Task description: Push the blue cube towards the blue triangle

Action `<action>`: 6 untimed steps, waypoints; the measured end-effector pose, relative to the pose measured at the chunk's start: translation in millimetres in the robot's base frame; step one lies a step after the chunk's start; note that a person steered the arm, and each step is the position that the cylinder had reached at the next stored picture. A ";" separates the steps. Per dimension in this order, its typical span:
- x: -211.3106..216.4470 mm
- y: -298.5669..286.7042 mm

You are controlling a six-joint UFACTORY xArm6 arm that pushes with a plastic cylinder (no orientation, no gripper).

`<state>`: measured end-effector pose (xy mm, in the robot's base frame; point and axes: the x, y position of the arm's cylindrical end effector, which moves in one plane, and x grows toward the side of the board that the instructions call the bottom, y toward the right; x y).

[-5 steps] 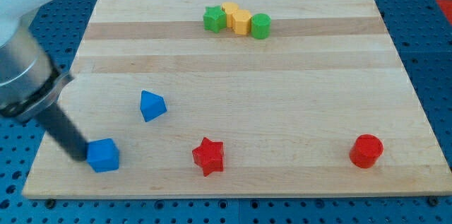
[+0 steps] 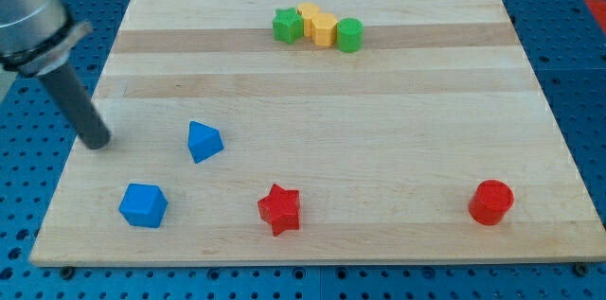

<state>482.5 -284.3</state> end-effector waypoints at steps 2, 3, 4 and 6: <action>108.5 47.0; 124.7 53.6; 130.8 57.8; 65.9 84.0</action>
